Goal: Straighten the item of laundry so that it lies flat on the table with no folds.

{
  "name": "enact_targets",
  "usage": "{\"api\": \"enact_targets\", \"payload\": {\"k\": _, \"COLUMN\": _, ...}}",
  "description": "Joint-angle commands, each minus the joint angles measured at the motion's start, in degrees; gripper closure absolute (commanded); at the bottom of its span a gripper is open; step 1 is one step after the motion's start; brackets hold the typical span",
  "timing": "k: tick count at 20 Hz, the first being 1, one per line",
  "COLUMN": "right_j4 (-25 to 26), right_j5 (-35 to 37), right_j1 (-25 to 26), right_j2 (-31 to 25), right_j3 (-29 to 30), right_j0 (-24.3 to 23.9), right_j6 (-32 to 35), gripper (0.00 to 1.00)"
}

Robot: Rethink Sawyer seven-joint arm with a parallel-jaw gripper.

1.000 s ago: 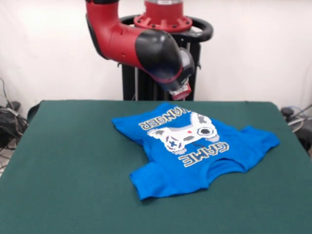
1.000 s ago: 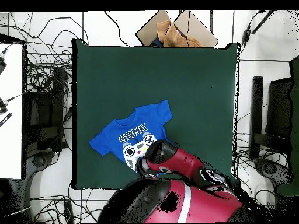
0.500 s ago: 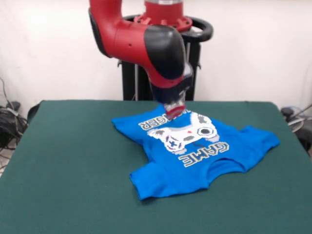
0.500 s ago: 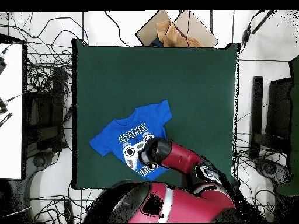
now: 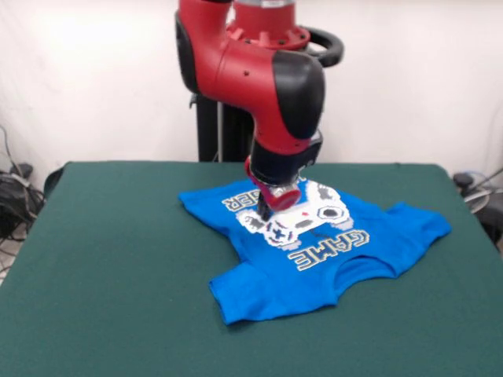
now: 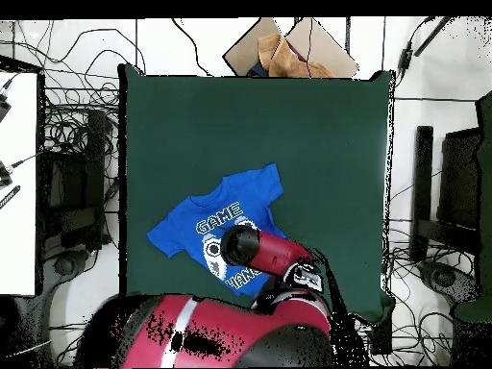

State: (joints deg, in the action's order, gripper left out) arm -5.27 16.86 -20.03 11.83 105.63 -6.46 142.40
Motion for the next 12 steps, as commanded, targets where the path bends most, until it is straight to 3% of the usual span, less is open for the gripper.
{"api": "enact_targets", "payload": {"k": 1, "right_j4": -5.17, "right_j5": -8.75, "right_j1": 14.64, "right_j2": 2.58, "right_j3": -13.13, "right_j0": 1.13, "right_j6": 10.70, "gripper": 1.00}}
{"api": "enact_targets", "payload": {"k": 7, "right_j4": -5.92, "right_j5": -8.38, "right_j1": 15.95, "right_j2": 3.93, "right_j3": -14.92, "right_j0": 2.70, "right_j6": 10.72, "gripper": 1.00}}
{"api": "enact_targets", "payload": {"k": 12, "right_j4": -4.36, "right_j5": -4.47, "right_j1": 11.01, "right_j2": 2.21, "right_j3": -13.09, "right_j0": 0.34, "right_j6": 7.85, "gripper": 1.00}}
